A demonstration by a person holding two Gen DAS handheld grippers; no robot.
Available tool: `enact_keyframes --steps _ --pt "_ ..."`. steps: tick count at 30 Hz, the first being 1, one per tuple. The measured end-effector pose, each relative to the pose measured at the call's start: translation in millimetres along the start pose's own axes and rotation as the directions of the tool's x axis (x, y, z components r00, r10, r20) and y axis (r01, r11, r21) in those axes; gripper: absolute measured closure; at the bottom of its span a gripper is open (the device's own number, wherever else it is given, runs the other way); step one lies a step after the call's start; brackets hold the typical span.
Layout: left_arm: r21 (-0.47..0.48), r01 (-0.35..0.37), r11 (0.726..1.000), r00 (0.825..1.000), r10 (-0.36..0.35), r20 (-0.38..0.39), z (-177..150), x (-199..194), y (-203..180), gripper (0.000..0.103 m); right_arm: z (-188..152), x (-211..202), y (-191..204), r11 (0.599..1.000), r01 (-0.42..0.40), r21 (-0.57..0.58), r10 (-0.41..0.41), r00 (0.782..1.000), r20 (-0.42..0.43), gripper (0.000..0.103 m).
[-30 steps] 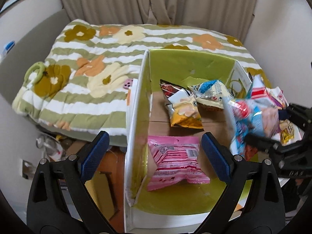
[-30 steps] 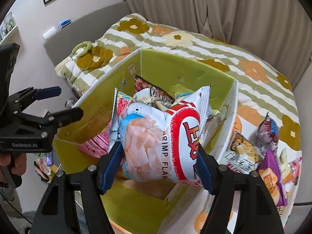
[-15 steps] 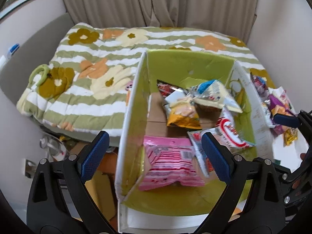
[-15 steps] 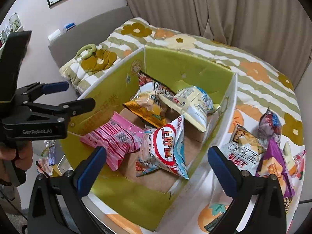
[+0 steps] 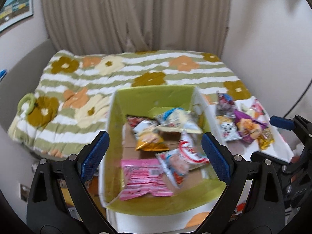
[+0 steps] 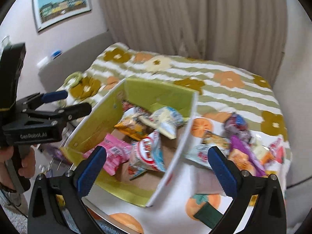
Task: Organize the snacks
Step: 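Grasp a purple pork-flavor bag with the left gripper while the right grasps a gold candy pack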
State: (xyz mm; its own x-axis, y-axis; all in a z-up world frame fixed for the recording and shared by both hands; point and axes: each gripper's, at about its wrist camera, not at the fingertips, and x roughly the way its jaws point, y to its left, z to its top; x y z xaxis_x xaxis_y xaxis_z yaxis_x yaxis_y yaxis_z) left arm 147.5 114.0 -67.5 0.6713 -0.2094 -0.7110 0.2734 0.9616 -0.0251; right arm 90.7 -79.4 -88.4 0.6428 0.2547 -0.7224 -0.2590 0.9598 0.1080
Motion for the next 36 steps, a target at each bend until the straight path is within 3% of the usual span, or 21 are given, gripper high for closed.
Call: enact_keyframes --steps 7,15,25,36 --pt "0.069 0.110 0.992 0.992 -0.113 0.047 13.8 -9.1 -54.7 0.008 -7.7 -57.7 -45.2 0.973 0.196 0.119 -0.205 0.977 0.066 0.000" --pt "0.147 0.191 0.971 0.979 -0.200 0.050 18.8 4.0 -146.3 0.008 -28.1 -99.7 -121.1 0.923 0.315 0.221 -0.340 0.936 0.086 0.000" --pt "0.145 0.263 0.954 0.964 -0.256 -0.064 2.8 71.3 -245.6 0.008 -64.1 -89.6 -217.4 0.914 0.299 0.273 -0.310 0.951 -0.002 0.000" --pt "0.124 0.235 0.964 0.965 -0.215 -0.150 -27.1 146.3 -281.6 0.008 -99.5 -28.0 -270.9 0.940 0.210 0.269 -0.188 0.977 -0.104 0.000"
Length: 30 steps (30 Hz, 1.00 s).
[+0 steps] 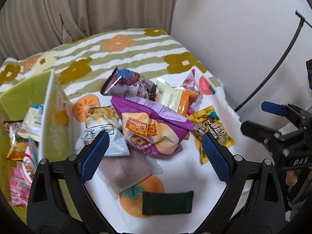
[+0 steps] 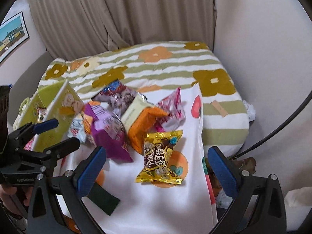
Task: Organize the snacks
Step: 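Grasp a purple pork-flavor bag with the left gripper while the right grasps a gold candy pack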
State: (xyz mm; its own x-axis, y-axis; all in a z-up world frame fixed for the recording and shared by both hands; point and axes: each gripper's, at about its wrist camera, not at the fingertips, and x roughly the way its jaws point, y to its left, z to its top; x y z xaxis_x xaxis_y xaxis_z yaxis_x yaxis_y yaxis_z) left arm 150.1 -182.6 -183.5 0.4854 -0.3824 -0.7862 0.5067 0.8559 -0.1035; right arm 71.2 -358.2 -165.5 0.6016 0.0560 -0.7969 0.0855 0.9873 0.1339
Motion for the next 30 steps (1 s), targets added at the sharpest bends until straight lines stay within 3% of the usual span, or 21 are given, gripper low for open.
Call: enact_keyframes --steps 13,21,23,30 --pt "0.038 -0.063 0.997 0.998 0.064 -0.028 -2.3 68.1 -1.4 0.008 -25.8 72.0 2.2 0.986 -0.023 -0.166 0.009 0.996 -0.090 0.000" --pt "0.068 -0.089 0.994 0.995 0.092 -0.043 -0.3 87.2 -7.1 0.009 -28.6 93.8 1.3 0.983 -0.040 -0.181 0.020 0.994 -0.108 0.000" --pt "0.078 -0.091 0.993 0.994 0.096 -0.052 -1.1 90.5 -8.6 0.017 -28.9 96.6 -0.5 0.984 -0.046 -0.172 0.027 0.993 -0.111 0.000" --pt "0.091 -0.111 0.990 0.991 0.118 -0.071 -3.5 93.6 -10.5 0.028 -28.5 105.4 -6.9 0.987 -0.070 -0.148 0.051 0.991 -0.127 0.011"
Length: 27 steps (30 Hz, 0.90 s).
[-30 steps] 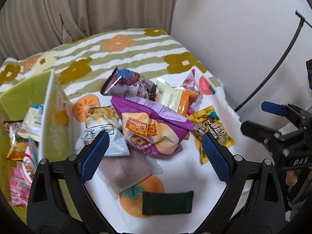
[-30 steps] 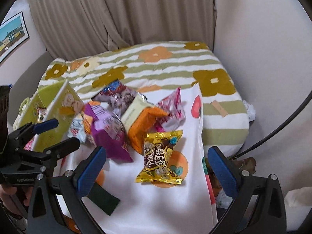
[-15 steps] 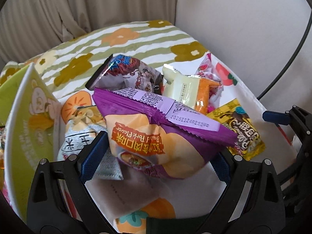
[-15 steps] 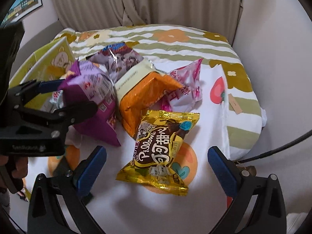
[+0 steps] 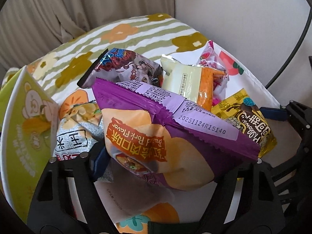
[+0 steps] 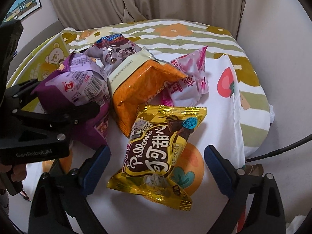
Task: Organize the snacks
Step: 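Grasp a purple pork-flavor bag with the left gripper while the right grasps a gold candy pack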
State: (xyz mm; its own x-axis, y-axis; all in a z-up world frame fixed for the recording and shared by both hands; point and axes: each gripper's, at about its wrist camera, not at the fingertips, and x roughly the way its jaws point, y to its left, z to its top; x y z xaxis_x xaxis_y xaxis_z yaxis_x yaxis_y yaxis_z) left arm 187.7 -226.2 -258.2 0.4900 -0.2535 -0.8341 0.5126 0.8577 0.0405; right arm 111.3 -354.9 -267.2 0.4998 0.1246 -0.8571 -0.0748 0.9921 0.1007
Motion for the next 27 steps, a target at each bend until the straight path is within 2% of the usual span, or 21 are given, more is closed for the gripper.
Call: enact_keyframes --steps 5,10,13,17,27 --pt "0.001 -0.005 1.000 1.000 0.005 0.011 -1.6 -2.9 -4.2 0.038 0.8 5.6 1.7 1.000 0.001 -0.017 -0.001 1.000 0.001 0.015" --pt "-0.003 -0.013 1.000 1.000 0.013 0.017 -1.9 -7.4 -11.2 0.041 1.0 8.8 1.7 0.999 0.018 -0.030 -0.018 1.000 0.008 0.020" --pt "-0.013 -0.011 1.000 1.000 0.011 0.022 -1.3 -9.8 -12.1 0.041 0.5 10.1 1.1 0.999 0.034 -0.037 -0.034 0.999 0.005 0.030" --pt "-0.016 -0.012 1.000 0.999 0.012 0.033 -1.9 -15.1 -13.8 0.041 -1.8 10.0 -0.4 0.997 0.057 -0.056 -0.057 0.998 0.000 0.052" --pt "-0.014 -0.005 1.000 0.999 0.006 0.043 -1.3 -30.2 -14.5 0.041 -3.3 -3.3 -4.2 0.997 0.071 -0.042 -0.071 0.997 0.014 0.056"
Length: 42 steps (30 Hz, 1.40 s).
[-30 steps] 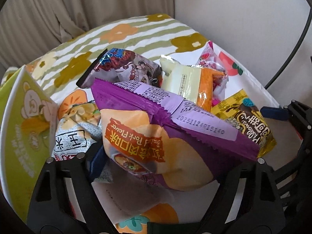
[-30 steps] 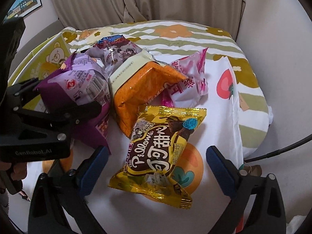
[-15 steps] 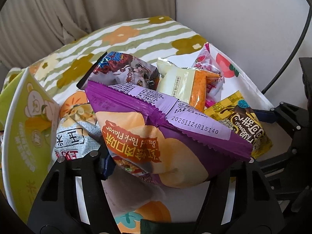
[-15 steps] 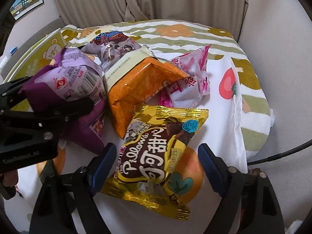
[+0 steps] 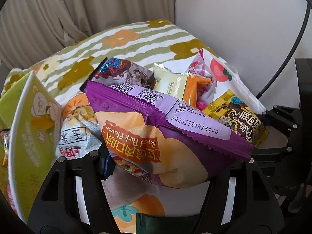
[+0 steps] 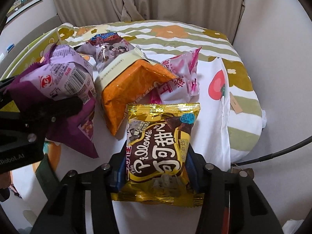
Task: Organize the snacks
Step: 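Grasp a purple pork-flavor bag with the left gripper while the right grasps a gold candy pack, then carry both packs over the green box and open both grippers to drop them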
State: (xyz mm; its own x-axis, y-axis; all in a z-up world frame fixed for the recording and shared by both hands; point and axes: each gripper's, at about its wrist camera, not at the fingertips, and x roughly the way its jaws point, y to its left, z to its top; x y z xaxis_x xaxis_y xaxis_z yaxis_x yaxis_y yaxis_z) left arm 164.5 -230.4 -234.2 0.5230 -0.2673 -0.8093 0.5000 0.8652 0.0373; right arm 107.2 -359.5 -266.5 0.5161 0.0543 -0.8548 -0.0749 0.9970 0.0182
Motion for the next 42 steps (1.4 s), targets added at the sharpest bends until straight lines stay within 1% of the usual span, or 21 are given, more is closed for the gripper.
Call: enact_keyframes --steps 6,10,14,18,23,25,29,31,34,37,39,42 --pt "0.001 -0.001 1.000 0.999 0.001 0.048 8.5 -28.4 5.0 0.041 4.5 -20.7 4.1 1.000 0.006 0.004 -0.006 0.999 0.036 0.057" --pt "-0.009 0.002 1.000 0.996 -0.001 0.093 17.0 -55.0 11.7 0.041 14.6 -45.7 10.0 1.000 0.019 0.000 -0.019 0.997 0.074 0.057" --pt "-0.028 0.002 1.000 0.989 0.003 0.151 25.2 -90.2 26.0 0.041 28.0 -72.9 18.9 1.000 0.030 -0.005 -0.029 0.993 0.118 0.057" --pt "-0.068 -0.006 0.998 0.978 0.020 0.208 33.9 -128.6 54.3 0.041 49.3 -105.4 38.6 1.000 0.012 -0.024 -0.007 0.985 0.172 0.057" --pt "-0.124 -0.061 0.990 0.962 0.091 0.257 40.4 -171.3 106.9 0.041 84.1 -134.5 78.1 0.997 -0.048 -0.066 0.062 0.971 0.232 0.057" --pt "-0.163 -0.091 0.982 0.958 0.131 0.257 39.2 -184.3 134.4 0.041 100.4 -142.4 98.5 0.993 -0.084 -0.087 0.104 0.962 0.254 0.057" --pt "-0.233 -0.124 0.965 0.954 0.181 0.239 28.4 -200.1 187.0 0.041 126.3 -148.6 140.2 0.982 -0.137 -0.127 0.168 0.945 0.281 0.057" --pt "-0.265 -0.151 0.952 0.954 0.210 0.214 17.5 -205.4 217.3 0.041 139.2 -146.1 168.9 0.974 -0.175 -0.144 0.210 0.936 0.281 0.057" --pt "-0.299 -0.191 0.935 0.955 0.247 0.164 -0.2 -206.1 258.0 0.041 149.6 -138.6 207.3 0.963 -0.222 -0.153 0.257 0.928 0.271 0.057" --pt "-0.316 -0.215 0.924 0.958 0.263 0.118 -19.8 -203.2 290.7 0.041 154.9 -126.5 243.5 0.954 -0.250 -0.163 0.284 0.927 0.245 0.057" --pt "-0.327 -0.212 0.921 0.964 0.252 0.086 -31.8 -194.7 310.1 0.041 156.0 -116.9 265.3 0.951 -0.263 -0.164 0.296 0.929 0.223 0.057" --pt "-0.326 -0.193 0.925 0.974 0.221 0.052 -46.6 -180.8 334.6 0.041 159.2 -101.5 289.7 0.951 -0.263 -0.162 0.292 0.936 0.196 0.057"
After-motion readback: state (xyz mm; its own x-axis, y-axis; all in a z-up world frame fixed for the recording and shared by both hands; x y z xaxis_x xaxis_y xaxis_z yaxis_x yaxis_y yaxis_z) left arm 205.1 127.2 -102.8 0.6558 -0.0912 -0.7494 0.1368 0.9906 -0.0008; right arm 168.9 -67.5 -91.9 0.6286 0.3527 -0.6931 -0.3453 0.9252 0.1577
